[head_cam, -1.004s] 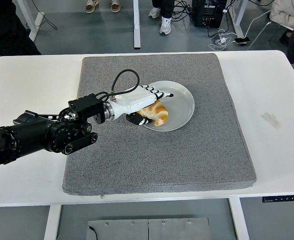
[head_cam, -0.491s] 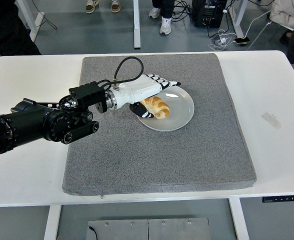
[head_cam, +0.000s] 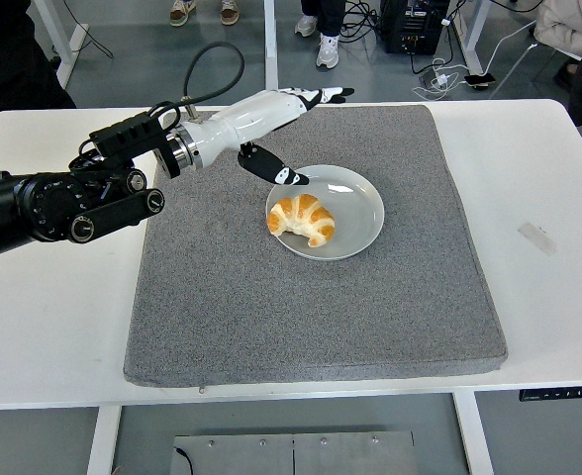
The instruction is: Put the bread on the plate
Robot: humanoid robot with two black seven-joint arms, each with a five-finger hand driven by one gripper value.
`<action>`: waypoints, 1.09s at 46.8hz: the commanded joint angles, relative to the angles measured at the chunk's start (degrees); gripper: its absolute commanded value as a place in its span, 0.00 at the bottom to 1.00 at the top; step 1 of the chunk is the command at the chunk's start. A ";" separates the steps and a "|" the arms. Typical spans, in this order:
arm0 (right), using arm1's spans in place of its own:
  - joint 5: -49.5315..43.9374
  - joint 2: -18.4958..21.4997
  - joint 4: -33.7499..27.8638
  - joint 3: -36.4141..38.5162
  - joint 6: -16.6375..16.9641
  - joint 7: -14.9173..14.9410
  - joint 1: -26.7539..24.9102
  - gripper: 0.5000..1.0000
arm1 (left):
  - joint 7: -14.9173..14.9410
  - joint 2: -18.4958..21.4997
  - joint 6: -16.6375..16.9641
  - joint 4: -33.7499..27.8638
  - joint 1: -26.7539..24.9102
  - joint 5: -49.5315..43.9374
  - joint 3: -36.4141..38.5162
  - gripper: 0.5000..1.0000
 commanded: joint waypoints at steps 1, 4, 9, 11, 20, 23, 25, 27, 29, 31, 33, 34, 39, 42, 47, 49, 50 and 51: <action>0.00 0.00 0.00 -0.01 0.00 0.00 0.00 1.00 | -0.10 1.25 -0.74 0.01 0.24 -3.41 -2.14 0.90; 0.00 0.00 0.00 0.08 0.00 0.00 0.00 1.00 | -0.10 2.30 -1.35 0.01 0.59 -7.01 -3.81 0.90; 0.00 0.00 0.00 -0.01 0.00 0.00 0.00 1.00 | -0.01 4.41 -2.23 0.01 1.20 -12.55 -6.18 0.90; 0.00 0.00 0.00 0.08 0.00 0.00 0.00 1.00 | 0.08 5.11 -2.41 0.01 1.38 -14.13 -7.15 0.90; 0.00 0.00 0.00 -0.01 0.00 0.00 0.00 1.00 | 0.60 6.17 -2.59 0.10 3.05 -20.90 -11.98 0.90; 0.00 0.00 0.00 0.08 0.00 0.00 0.00 1.00 | 1.04 6.61 -2.59 0.10 3.57 -23.36 -13.04 0.90; 0.00 0.00 0.00 -0.01 0.00 0.00 0.00 1.00 | 1.39 6.70 -2.59 0.28 3.93 -25.03 -13.57 0.90; 0.00 0.00 0.00 0.08 0.00 0.00 0.00 1.00 | 1.75 6.70 -2.59 0.54 4.19 -26.70 -13.92 0.91; 0.00 0.00 0.00 -0.01 0.00 0.00 0.00 1.00 | 2.01 6.70 -2.59 0.89 4.37 -28.28 -13.92 0.91; 0.00 0.00 0.00 -0.01 0.00 0.00 0.00 1.00 | 2.36 6.70 -2.59 1.07 4.72 -30.04 -14.01 0.91; 0.00 0.00 0.00 0.08 0.00 0.00 0.00 1.00 | 2.80 6.70 -2.67 1.33 4.98 -32.06 -14.01 0.91; 0.00 0.00 0.00 -0.01 0.00 0.00 0.00 1.00 | 2.98 6.70 -2.67 1.59 5.07 -33.03 -14.01 0.91; 0.00 0.00 0.00 -0.01 0.00 0.00 0.00 1.00 | 4.82 6.35 -3.11 3.88 5.86 -36.90 -14.01 0.92; 0.00 0.00 0.00 -0.01 -0.08 0.00 0.00 1.00 | 6.05 6.17 -4.60 5.55 6.12 -38.22 -14.36 0.91; 0.00 0.00 0.00 -0.01 0.00 0.00 0.00 1.00 | 7.98 5.21 -8.38 8.88 6.56 -39.98 -15.85 0.91; 0.00 0.00 0.00 -0.01 0.00 0.00 0.00 1.00 | 8.95 4.33 -9.61 10.38 6.91 -40.59 -16.38 0.91; 0.00 0.00 0.00 0.08 0.00 0.00 0.00 1.00 | 9.48 3.89 -10.14 11.34 6.92 -40.68 -16.73 0.91; 0.00 0.00 0.00 0.08 0.00 0.00 0.00 1.00 | 9.92 3.45 -10.67 12.40 7.00 -40.68 -17.08 0.91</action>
